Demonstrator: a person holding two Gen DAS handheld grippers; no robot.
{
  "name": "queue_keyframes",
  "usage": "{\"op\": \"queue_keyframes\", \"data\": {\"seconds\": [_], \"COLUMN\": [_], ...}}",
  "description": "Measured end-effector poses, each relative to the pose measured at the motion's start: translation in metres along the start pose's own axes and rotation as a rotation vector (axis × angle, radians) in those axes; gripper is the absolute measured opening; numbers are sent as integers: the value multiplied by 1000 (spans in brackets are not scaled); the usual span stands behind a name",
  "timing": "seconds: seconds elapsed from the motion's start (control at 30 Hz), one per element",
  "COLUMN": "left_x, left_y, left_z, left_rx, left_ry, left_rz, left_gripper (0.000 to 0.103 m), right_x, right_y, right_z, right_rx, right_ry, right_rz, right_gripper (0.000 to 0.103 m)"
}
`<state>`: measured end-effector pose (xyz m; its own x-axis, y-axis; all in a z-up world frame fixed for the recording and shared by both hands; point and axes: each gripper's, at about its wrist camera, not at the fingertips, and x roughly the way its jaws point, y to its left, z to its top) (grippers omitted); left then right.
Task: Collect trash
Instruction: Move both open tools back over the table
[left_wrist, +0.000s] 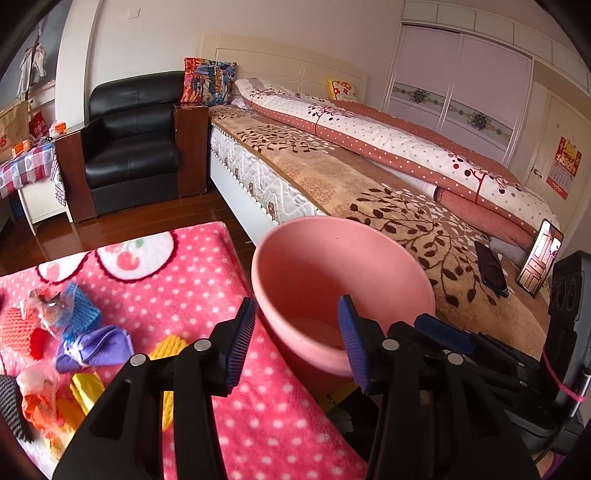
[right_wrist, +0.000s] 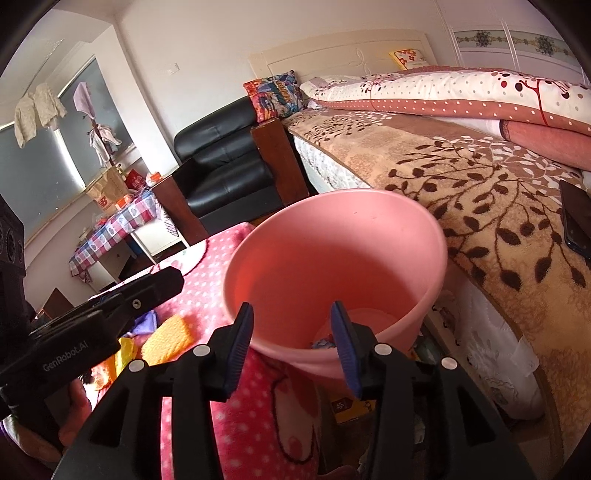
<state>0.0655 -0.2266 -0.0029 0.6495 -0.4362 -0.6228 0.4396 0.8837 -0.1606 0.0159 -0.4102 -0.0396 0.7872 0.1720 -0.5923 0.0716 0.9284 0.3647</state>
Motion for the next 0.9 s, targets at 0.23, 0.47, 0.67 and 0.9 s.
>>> {"op": "queue_keyframes", "data": {"seconds": [0.23, 0.47, 0.67, 0.9], "left_x": [-40, -82, -114, -140], "left_y": [18, 45, 62, 71], "left_z": [-22, -45, -65, -88], "left_rx": [-17, -63, -112, -138], "left_ry": [-43, -84, -117, -130], "left_rz": [85, 188, 227, 241], "left_gripper": [47, 47, 47, 47], "right_x": [-12, -22, -36, -50], "right_y": [44, 82, 114, 141], "right_z": [-22, -45, -67, -85], "right_rx": [-40, -63, -121, -200], "right_ry": [18, 39, 32, 35], "right_rz": [55, 93, 106, 114], "right_gripper": [43, 43, 43, 43]}}
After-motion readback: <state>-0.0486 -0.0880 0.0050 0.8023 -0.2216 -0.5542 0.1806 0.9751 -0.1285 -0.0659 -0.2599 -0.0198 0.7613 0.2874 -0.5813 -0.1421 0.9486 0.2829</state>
